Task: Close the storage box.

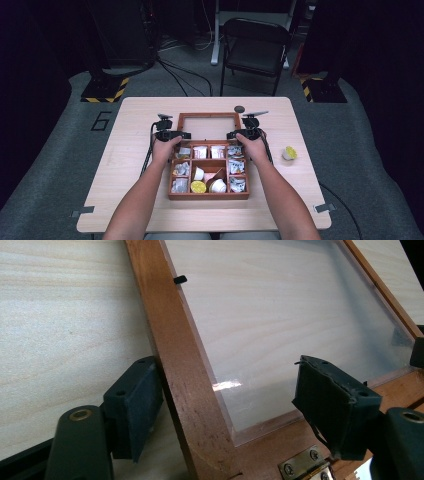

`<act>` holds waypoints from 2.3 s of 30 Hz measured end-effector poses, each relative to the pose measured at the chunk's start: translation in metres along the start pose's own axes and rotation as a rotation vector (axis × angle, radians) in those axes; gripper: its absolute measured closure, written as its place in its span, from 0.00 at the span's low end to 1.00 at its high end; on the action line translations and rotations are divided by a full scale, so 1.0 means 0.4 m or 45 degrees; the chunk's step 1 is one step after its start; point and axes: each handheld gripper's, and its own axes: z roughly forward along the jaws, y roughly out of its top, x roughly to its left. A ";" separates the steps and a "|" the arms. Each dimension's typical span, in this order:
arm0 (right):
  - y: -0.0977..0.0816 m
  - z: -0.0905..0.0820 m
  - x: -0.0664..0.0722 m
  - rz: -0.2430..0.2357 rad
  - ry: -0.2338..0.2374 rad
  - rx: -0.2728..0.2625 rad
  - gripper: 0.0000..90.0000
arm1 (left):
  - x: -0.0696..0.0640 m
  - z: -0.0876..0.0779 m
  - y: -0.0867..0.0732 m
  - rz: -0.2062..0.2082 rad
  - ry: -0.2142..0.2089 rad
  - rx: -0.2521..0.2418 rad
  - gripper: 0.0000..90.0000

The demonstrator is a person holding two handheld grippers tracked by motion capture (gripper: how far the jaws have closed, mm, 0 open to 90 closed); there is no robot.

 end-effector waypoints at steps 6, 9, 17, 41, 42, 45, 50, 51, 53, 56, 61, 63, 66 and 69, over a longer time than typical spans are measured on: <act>0.003 -0.008 -0.006 0.053 0.026 0.000 0.31 | 0.004 0.000 0.000 -0.013 -0.009 -0.008 0.31; 0.003 -0.010 -0.006 0.055 0.026 -0.010 0.31 | 0.001 -0.002 0.001 -0.020 -0.001 -0.017 0.32; 0.008 -0.029 0.000 0.052 0.033 -0.066 0.34 | -0.007 -0.019 0.008 -0.020 -0.005 -0.086 0.36; 0.014 -0.106 0.059 -0.098 -0.034 -0.152 0.36 | -0.044 -0.099 0.016 0.090 -0.048 -0.183 0.37; 0.012 -0.111 0.061 -0.094 -0.032 -0.155 0.36 | -0.044 -0.102 0.016 0.110 -0.047 -0.186 0.37; 0.006 -0.120 0.067 -0.111 -0.030 -0.172 0.36 | -0.053 -0.110 0.014 0.141 -0.038 -0.187 0.37; -0.005 -0.137 0.072 -0.130 -0.015 -0.206 0.37 | -0.065 -0.125 0.007 0.167 -0.038 -0.212 0.37; -0.007 -0.140 0.072 -0.134 -0.008 -0.208 0.37 | -0.065 -0.129 0.005 0.163 -0.051 -0.225 0.37; -0.009 -0.149 0.075 -0.130 0.000 -0.213 0.37 | -0.067 -0.140 0.004 0.155 -0.072 -0.243 0.37; -0.012 -0.160 0.080 -0.161 -0.001 -0.236 0.37 | -0.072 -0.155 0.003 0.180 -0.078 -0.252 0.38; -0.020 -0.184 0.095 -0.198 -0.006 -0.260 0.38 | -0.087 -0.183 0.004 0.221 -0.110 -0.298 0.38; -0.023 -0.193 0.098 -0.196 -0.001 -0.279 0.38 | -0.094 -0.191 0.002 0.252 -0.096 -0.300 0.38; -0.024 -0.205 0.101 -0.204 0.006 -0.294 0.40 | -0.097 -0.199 -0.003 0.266 -0.108 -0.302 0.37; -0.027 -0.216 0.103 -0.207 0.019 -0.308 0.41 | -0.102 -0.211 -0.005 0.285 -0.107 -0.321 0.37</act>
